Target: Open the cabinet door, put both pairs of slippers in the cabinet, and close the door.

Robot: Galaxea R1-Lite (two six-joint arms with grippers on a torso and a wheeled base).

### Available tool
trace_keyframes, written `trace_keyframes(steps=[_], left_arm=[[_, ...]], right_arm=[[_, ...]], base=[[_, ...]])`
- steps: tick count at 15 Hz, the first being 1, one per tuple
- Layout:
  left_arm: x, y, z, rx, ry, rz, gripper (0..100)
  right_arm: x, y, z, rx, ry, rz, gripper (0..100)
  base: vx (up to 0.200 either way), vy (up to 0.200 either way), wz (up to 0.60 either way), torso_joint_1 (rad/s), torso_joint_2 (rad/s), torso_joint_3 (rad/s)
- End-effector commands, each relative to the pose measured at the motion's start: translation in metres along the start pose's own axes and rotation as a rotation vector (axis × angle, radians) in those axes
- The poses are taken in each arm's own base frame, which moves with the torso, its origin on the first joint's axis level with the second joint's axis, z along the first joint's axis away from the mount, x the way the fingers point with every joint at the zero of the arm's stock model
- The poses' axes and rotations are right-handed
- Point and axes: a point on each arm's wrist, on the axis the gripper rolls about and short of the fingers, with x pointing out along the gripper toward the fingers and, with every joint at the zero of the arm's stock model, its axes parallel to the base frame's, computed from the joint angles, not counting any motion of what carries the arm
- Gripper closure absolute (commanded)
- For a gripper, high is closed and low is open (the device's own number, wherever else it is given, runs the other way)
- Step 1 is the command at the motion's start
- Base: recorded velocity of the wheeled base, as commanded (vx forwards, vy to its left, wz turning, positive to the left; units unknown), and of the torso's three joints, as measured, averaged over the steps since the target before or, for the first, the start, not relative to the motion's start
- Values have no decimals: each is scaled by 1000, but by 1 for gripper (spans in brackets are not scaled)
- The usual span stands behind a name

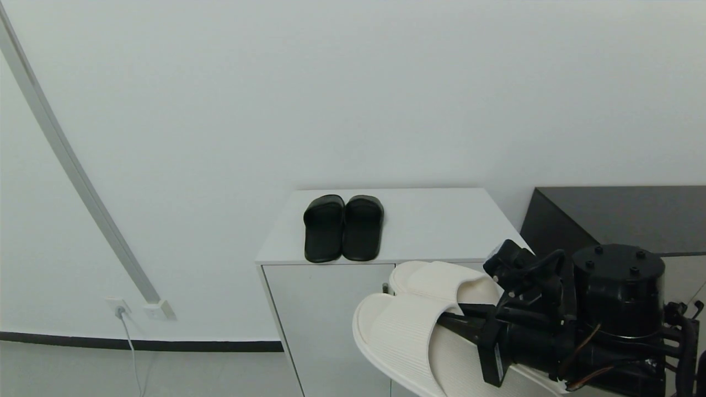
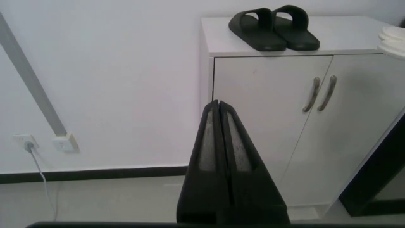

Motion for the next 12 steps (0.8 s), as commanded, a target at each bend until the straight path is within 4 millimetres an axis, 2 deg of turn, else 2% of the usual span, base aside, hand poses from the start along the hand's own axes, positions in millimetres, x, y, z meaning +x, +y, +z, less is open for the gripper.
trace_keyframes(steps=[1, 5, 11, 12], left_arm=[[0, 0, 0, 0, 1, 1, 100], [0, 0, 0, 3, 1, -1, 100], [0, 0, 0, 6, 1, -3, 100], [0, 0, 0, 5, 4, -4, 0]], right_arm=[[1, 0, -1, -1, 3, 1, 100], [0, 1, -6, -18, 18, 7, 100], [-1, 2, -8, -21, 27, 11, 100], [-1, 2, -9, -21, 29, 11, 100]], base=[[0, 0, 0, 0, 0, 0], [0, 0, 0, -38, 89, 55], [0, 0, 0, -189, 436, 243], [0, 0, 0, -227, 554, 330]])
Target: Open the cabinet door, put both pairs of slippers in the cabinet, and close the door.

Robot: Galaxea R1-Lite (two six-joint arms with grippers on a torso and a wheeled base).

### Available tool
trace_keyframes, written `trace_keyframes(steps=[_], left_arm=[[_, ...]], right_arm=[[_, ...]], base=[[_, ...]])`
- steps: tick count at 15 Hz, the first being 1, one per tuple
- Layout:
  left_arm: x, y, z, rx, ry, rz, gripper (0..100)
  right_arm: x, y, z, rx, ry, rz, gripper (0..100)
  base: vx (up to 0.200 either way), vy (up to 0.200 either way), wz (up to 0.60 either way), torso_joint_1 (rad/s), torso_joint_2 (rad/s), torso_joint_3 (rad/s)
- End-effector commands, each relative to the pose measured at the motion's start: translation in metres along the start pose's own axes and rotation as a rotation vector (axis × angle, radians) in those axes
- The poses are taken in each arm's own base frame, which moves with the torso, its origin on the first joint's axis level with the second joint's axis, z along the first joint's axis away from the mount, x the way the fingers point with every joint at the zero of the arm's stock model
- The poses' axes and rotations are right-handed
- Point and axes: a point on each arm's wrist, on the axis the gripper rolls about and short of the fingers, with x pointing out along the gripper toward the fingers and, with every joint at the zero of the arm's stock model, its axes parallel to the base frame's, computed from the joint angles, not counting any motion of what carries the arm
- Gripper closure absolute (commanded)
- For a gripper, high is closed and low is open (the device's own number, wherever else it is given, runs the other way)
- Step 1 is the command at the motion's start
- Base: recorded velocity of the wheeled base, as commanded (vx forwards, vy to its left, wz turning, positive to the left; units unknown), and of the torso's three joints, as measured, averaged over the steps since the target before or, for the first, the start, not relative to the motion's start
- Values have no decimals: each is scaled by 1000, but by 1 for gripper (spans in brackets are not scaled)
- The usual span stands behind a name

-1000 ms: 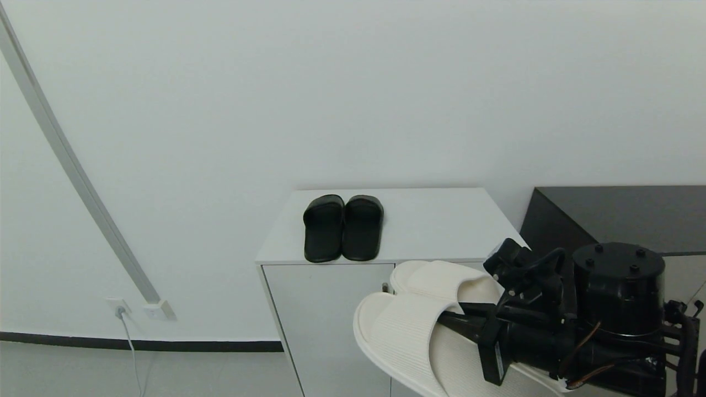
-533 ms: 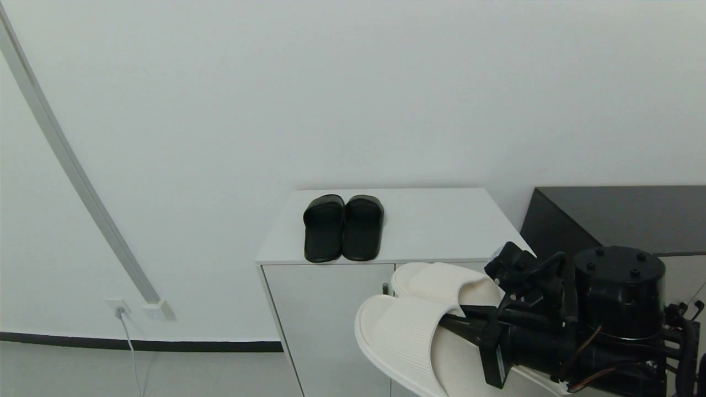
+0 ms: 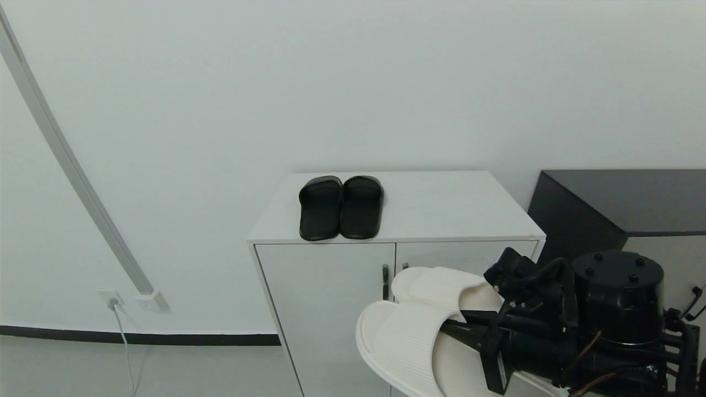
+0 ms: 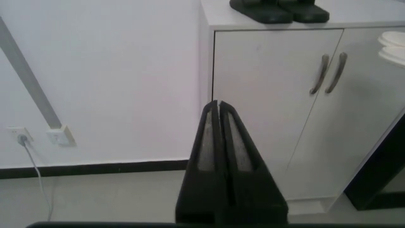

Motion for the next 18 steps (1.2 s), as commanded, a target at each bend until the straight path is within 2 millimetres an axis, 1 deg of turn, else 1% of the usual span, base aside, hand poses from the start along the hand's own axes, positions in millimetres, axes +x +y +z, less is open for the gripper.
trace_keyframes(steps=[1, 3, 8, 10, 12, 18], left_arm=[[0, 0, 0, -2, 1, -1, 0], [0, 0, 0, -2, -1, 1, 0], [0, 0, 0, -3, -1, 2, 0], [0, 0, 0, -3, -1, 4, 0], [0, 0, 0, -3, -1, 4, 0], [0, 0, 0, 3, -1, -1, 0]], right_arm=[[0, 1, -3, 0, 10, 5, 100], [-1, 2, -7, -3, 24, 6, 100], [1, 2, -7, -19, 27, 11, 100], [0, 2, -5, -23, 0, 3, 100], [-2, 2, -8, -26, -9, 2, 100], [-1, 2, -11, -25, -6, 2, 100]], base=[[0, 0, 0, -237, 540, 325], [0, 0, 0, -229, 554, 330], [0, 0, 0, -199, 527, 320], [0, 0, 0, -181, 503, 325], [0, 0, 0, -178, 495, 327], [0, 0, 0, -133, 476, 335]])
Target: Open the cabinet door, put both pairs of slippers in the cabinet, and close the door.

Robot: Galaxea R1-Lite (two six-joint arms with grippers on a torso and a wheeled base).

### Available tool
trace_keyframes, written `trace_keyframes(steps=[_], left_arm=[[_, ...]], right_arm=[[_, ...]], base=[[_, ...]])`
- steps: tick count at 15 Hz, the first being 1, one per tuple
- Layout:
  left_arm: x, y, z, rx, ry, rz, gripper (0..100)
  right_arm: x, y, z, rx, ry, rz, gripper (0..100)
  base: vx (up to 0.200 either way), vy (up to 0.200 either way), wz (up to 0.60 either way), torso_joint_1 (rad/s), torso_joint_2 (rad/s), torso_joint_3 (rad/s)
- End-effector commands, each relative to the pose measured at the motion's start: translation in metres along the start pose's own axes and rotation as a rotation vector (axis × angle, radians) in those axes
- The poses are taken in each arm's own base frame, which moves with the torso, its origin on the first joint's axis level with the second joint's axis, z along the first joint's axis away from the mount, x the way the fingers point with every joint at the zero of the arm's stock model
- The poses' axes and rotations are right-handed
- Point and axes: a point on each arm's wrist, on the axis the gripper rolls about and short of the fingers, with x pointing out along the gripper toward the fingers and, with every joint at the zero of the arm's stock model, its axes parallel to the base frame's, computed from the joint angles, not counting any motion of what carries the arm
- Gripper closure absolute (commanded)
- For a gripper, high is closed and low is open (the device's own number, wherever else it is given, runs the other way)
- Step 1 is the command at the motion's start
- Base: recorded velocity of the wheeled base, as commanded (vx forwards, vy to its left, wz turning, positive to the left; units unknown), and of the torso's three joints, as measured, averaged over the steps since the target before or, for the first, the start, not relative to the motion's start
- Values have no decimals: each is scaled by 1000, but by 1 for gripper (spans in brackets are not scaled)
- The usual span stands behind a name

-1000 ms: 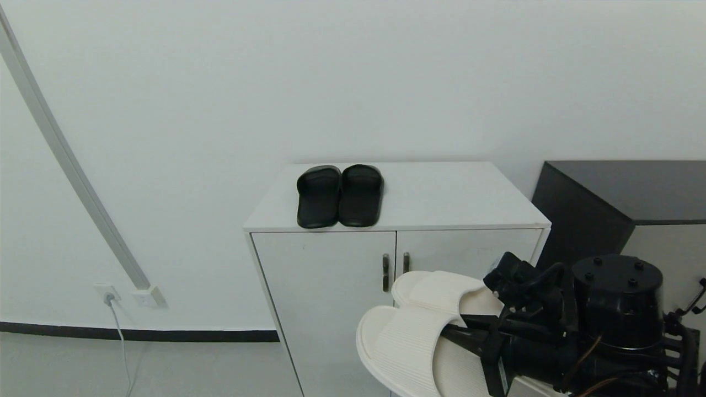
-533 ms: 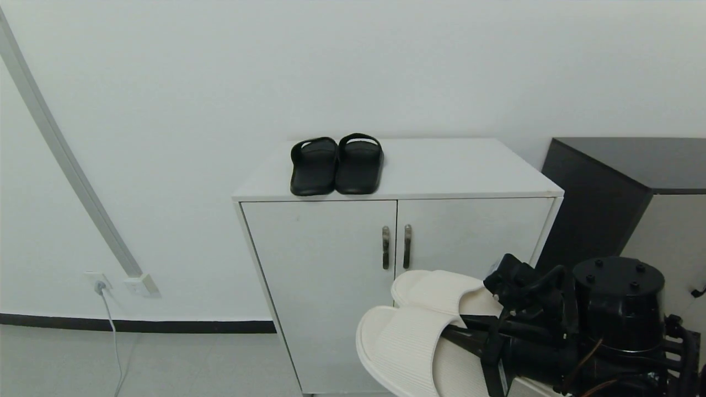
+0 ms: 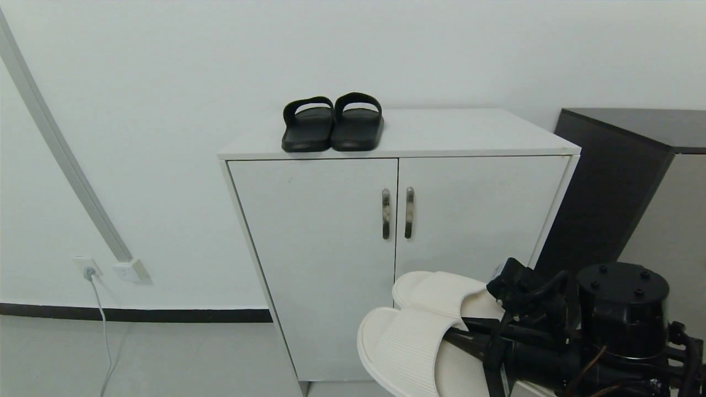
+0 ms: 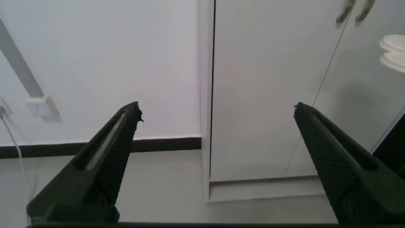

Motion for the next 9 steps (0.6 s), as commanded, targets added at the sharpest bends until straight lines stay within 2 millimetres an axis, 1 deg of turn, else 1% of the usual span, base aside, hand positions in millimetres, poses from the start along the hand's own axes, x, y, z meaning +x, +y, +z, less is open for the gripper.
trace_keyframes(steps=[1, 4, 7, 9], left_arm=[[0, 0, 0, 0, 2, 0, 0], [0, 0, 0, 0, 1, 0, 0], [0, 0, 0, 0, 2, 0, 0], [0, 0, 0, 0, 2, 0, 0]], right_arm=[[1, 0, -1, 0, 4, 0, 100], [2, 0, -3, 2, 15, 1, 100], [2, 0, -3, 4, 15, 2, 100], [3, 0, -3, 2, 16, 4, 100]], base=[[0, 0, 0, -100, 471, 354], [0, 0, 0, -85, 452, 365], [0, 0, 0, -25, 414, 370], [0, 0, 0, -4, 43, 25]])
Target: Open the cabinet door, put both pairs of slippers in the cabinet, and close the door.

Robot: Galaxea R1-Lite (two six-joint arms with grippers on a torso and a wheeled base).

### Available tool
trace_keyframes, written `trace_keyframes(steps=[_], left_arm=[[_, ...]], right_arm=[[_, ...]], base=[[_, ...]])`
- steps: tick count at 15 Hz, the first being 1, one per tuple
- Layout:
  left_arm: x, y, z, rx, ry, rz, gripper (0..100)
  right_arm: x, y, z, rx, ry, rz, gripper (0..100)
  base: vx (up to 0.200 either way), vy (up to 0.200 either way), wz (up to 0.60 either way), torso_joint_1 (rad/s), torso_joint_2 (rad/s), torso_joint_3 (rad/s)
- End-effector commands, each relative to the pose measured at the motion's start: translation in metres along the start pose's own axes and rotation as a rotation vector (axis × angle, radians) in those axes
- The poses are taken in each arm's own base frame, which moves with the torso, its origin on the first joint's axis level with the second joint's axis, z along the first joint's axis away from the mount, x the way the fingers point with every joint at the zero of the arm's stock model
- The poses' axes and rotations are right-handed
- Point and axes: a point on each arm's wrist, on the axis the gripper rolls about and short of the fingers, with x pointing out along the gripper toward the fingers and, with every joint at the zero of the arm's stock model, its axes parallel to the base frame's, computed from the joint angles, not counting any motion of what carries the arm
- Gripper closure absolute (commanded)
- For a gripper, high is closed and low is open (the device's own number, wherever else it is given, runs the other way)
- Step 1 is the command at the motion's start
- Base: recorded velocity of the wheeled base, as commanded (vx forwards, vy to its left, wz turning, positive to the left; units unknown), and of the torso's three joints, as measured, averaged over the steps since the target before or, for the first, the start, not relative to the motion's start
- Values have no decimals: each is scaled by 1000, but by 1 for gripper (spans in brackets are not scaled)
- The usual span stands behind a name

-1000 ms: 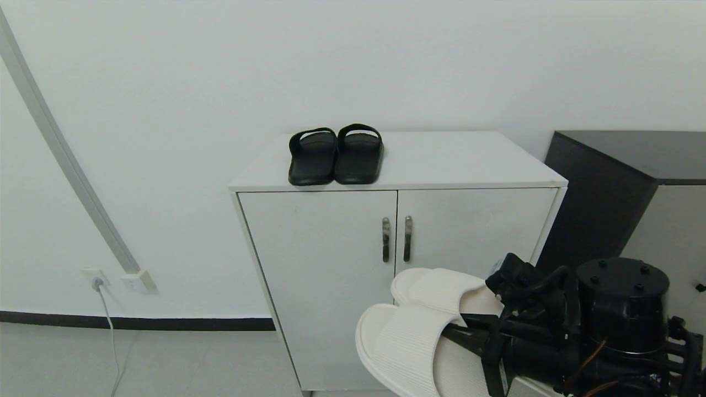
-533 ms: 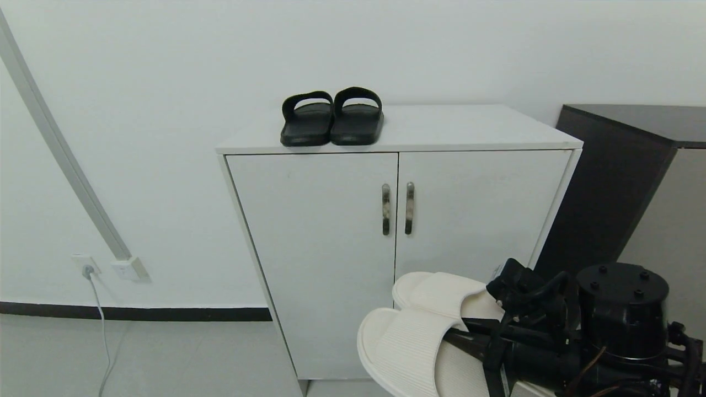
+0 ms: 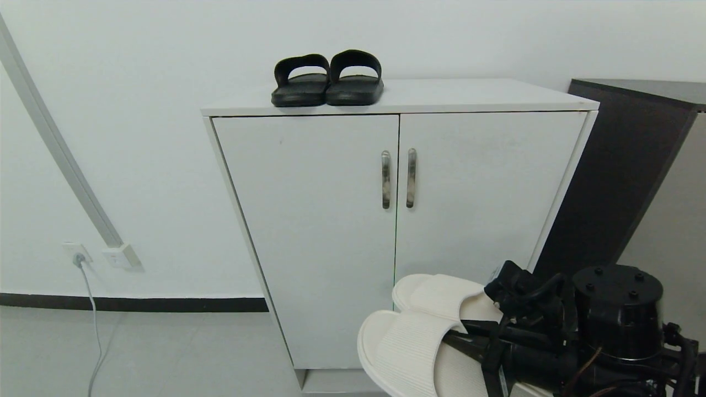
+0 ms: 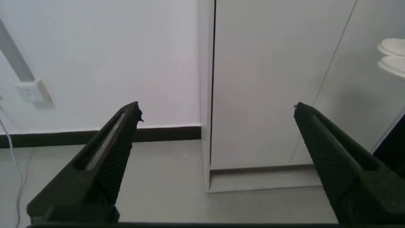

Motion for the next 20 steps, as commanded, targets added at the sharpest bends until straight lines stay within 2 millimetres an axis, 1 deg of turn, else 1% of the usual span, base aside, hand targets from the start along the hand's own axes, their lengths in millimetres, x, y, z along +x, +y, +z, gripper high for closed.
trace_keyframes(steps=[1, 5, 7, 8, 9, 10, 11, 12, 14, 17, 18, 20], left_arm=[[0, 0, 0, 0, -1, 0, 0], [0, 0, 0, 3, -1, 2, 0], [-1, 0, 4, 4, -13, 3, 0], [-1, 0, 21, -19, -16, -9, 0], [2, 0, 41, -82, -11, -12, 0], [6, 0, 49, -93, 18, -28, 0], [16, -1, 49, -73, 101, -78, 0], [22, -2, 50, -75, 148, -128, 0], [32, -5, 59, -87, 205, -255, 0], [51, -7, 86, -95, 196, -355, 0], [67, -8, 98, -101, 213, -405, 0], [87, -9, 109, -104, 214, -443, 0]], right_arm=[[0, 0, -1, 0, 3, -2, 100], [-2, 0, -1, -1, 0, -4, 100], [-3, 1, -2, -17, 4, -3, 100], [-3, 1, -2, -36, 1, -3, 100], [-3, 1, -3, -42, 3, -2, 100], [-3, 1, -4, -41, 6, -3, 100], [-3, 1, -4, -39, 1, 0, 100], [-3, 1, -3, -39, -8, -2, 100], [-4, 1, -3, -38, -14, -1, 100], [-4, 1, -3, -40, -14, -3, 100], [-4, 1, -2, -39, -17, -3, 100], [-4, 1, -1, -38, -26, -4, 100]], base=[[0, 0, 0, 0, 0, 0], [0, 0, 0, -4, 37, 34], [0, 0, 0, -5, 68, 68], [0, 0, 0, 0, 0, 0], [0, 0, 0, 0, 0, 0], [0, 0, 0, 0, 0, 0], [0, 0, 0, 0, 0, 0], [0, 0, 0, 0, 0, 0], [0, 0, 0, 0, 0, 0], [0, 0, 0, 0, 0, 0], [0, 0, 0, 0, 0, 0], [0, 0, 0, 0, 0, 0]])
